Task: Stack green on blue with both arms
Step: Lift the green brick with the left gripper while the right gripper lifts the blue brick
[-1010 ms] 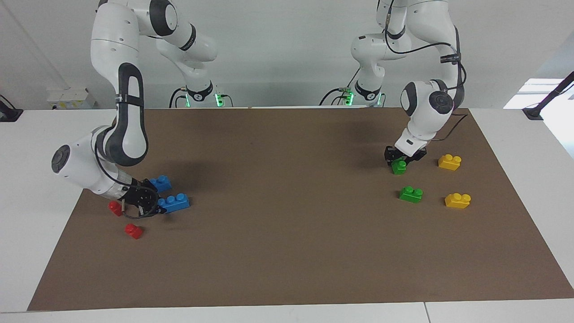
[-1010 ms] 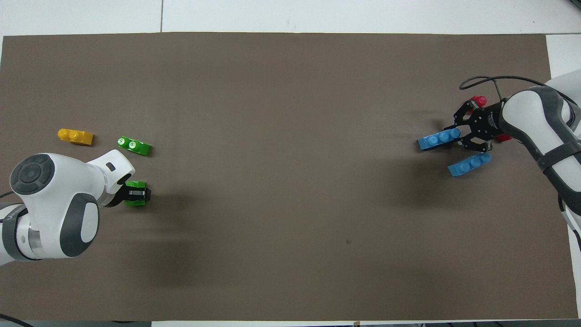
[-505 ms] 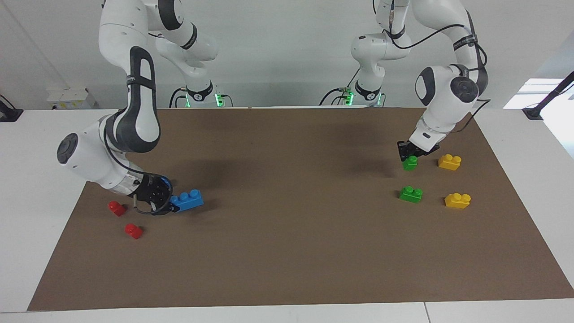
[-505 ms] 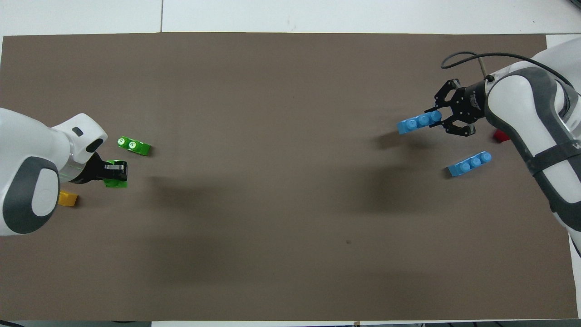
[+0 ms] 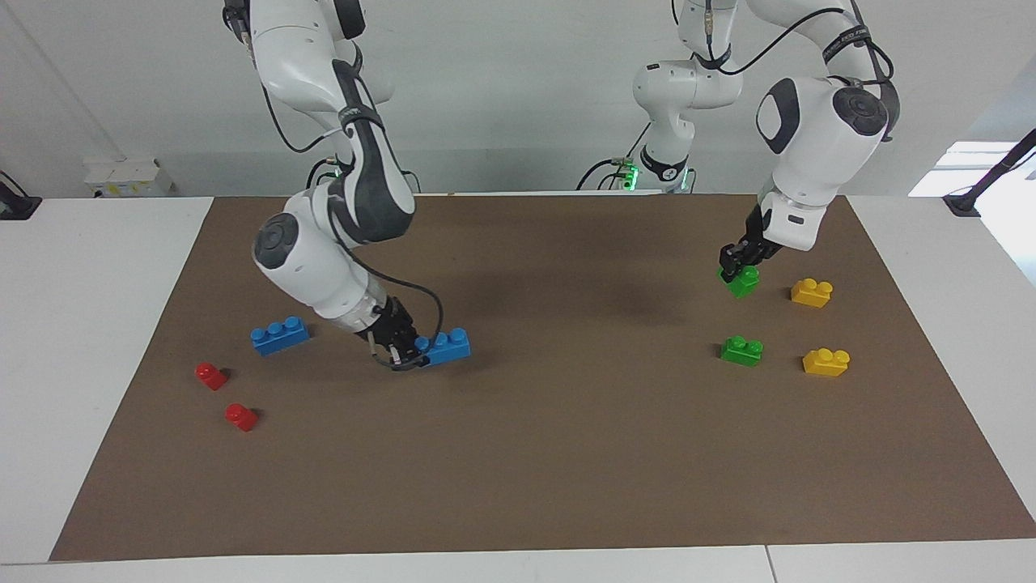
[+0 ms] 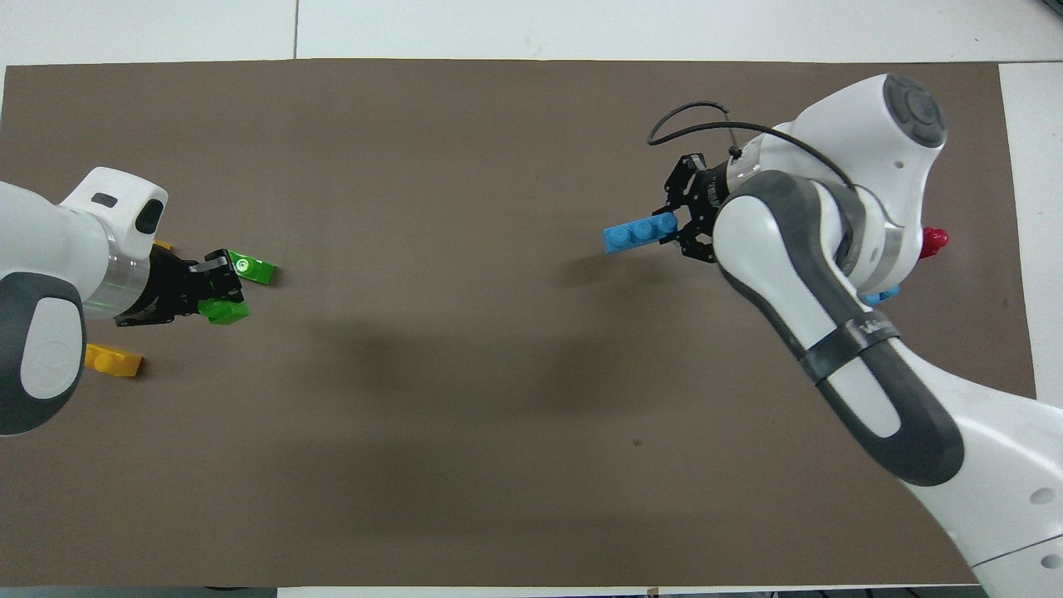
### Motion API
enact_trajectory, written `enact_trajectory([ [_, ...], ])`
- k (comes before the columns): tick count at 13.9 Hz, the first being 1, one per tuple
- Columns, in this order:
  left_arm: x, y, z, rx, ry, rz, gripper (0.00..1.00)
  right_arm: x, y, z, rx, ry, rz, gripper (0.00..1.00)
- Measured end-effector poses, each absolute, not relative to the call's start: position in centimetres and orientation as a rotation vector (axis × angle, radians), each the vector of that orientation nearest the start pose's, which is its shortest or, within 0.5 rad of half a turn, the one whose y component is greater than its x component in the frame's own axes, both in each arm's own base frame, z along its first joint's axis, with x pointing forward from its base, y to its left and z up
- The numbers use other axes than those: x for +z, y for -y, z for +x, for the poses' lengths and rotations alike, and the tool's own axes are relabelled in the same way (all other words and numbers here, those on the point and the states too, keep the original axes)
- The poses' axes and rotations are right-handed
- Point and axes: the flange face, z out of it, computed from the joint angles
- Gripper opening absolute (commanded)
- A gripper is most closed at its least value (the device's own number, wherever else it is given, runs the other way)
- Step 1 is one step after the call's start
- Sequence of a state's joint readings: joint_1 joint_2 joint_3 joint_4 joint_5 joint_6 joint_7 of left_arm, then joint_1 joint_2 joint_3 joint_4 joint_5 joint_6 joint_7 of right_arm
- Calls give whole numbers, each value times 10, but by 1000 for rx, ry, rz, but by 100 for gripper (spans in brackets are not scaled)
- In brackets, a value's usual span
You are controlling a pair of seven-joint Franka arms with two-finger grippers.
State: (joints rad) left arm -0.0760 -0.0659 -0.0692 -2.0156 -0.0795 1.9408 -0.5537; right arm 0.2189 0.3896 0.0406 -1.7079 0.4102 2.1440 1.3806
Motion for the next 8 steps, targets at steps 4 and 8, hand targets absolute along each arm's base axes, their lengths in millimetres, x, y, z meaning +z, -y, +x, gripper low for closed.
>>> enact_trajectory([
  [4, 483, 135, 519, 62, 1056, -3019, 0, 358, -225, 621, 340, -1817, -2199, 0],
  [8, 487, 167, 514, 31, 1476, -2860, 0, 346, -265, 607, 319, -1875, -2142, 0],
])
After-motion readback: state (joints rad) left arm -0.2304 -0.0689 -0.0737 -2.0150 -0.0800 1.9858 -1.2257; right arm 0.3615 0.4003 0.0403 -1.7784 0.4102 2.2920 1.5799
